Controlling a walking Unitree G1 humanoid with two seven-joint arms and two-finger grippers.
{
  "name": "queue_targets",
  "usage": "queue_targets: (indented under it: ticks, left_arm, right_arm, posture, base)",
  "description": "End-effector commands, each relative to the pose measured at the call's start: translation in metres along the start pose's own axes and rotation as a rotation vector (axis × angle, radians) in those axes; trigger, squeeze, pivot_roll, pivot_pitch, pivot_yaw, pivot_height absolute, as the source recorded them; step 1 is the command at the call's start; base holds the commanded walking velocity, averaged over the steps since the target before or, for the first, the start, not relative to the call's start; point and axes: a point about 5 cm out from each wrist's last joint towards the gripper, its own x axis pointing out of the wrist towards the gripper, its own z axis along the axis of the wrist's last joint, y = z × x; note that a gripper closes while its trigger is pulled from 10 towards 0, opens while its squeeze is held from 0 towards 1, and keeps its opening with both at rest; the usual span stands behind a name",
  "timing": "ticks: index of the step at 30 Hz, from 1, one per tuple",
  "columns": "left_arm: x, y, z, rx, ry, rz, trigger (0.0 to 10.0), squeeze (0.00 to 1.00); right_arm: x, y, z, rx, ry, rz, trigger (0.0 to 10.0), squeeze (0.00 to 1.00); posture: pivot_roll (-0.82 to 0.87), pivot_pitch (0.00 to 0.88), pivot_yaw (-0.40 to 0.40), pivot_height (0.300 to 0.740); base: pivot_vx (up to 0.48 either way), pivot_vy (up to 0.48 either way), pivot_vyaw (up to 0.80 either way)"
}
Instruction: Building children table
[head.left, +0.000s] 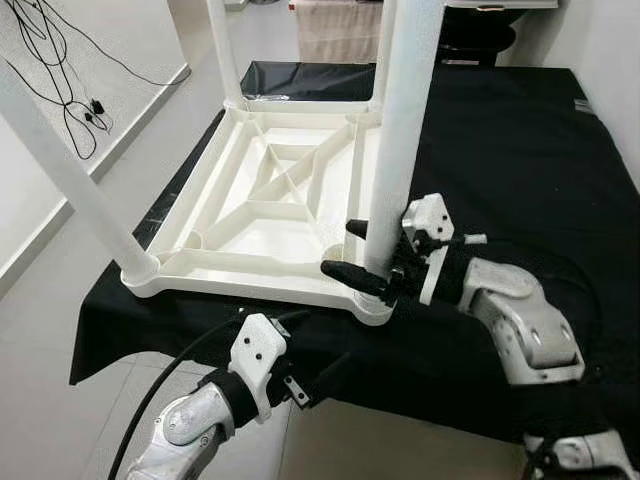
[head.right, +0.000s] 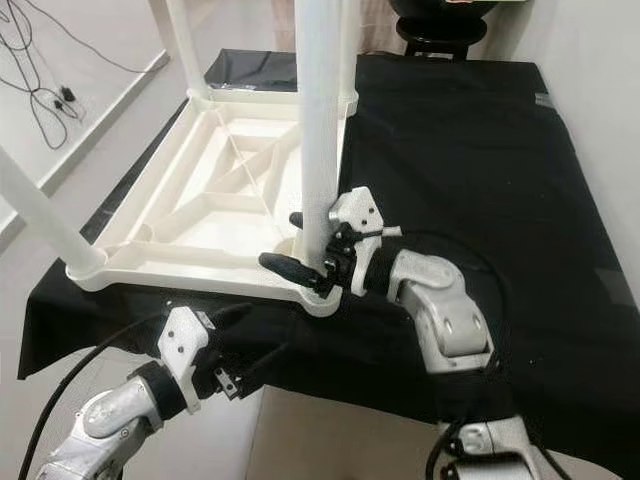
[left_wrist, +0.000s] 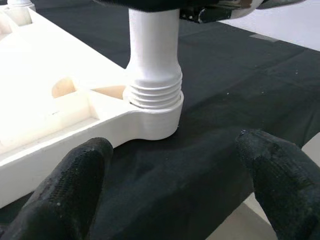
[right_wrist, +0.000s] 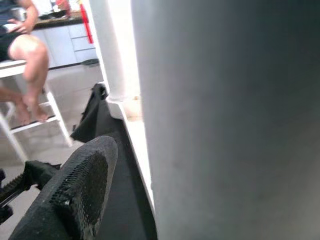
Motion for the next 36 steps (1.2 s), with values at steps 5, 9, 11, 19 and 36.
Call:
queue_targets:
  ticks: [5,9,11,19,36]
  left_arm:
    - [-0.003,-0.003,-0.005,-0.030,0.005,0.000,10.0,0.00]
    - [-0.006,0.001,-0.006,-0.032,0.010,0.016,10.0,0.00]
    - [-0.008,0.003,-0.007,-0.036,0.016,0.021,10.0,0.00]
    - [-0.013,0.007,-0.007,-0.062,0.013,0.045,10.0,0.00]
    - [-0.011,0.014,-0.009,-0.057,0.031,0.032,10.0,0.00]
  right_arm:
    - [0.004,-0.001,0.004,0.037,-0.046,0.149,0.0,0.00]
    - [0.006,-0.004,0.003,0.055,-0.056,0.165,0.0,0.00]
    - [0.006,-0.004,0.000,0.046,-0.044,0.131,0.0,0.00]
    - [-0.015,0.005,-0.029,0.071,0.053,-0.395,0.0,0.00]
    - [0.003,0.040,-0.059,0.083,0.172,-0.773,10.0,0.00]
  posture:
    - [0.02,0.145,0.030,0.740]
    - [0.03,0.148,0.044,0.740]
    - [0.03,0.152,0.046,0.740]
    - [-0.02,0.181,0.058,0.740]
    - [-0.01,0.185,0.088,0.740]
  base:
    - [0.000,0.000,0.00]
    - [0.000,0.000,0.00]
    - [0.000,0.000,0.00]
    - [0.000,0.000,0.00]
    - [0.000,0.000,0.00]
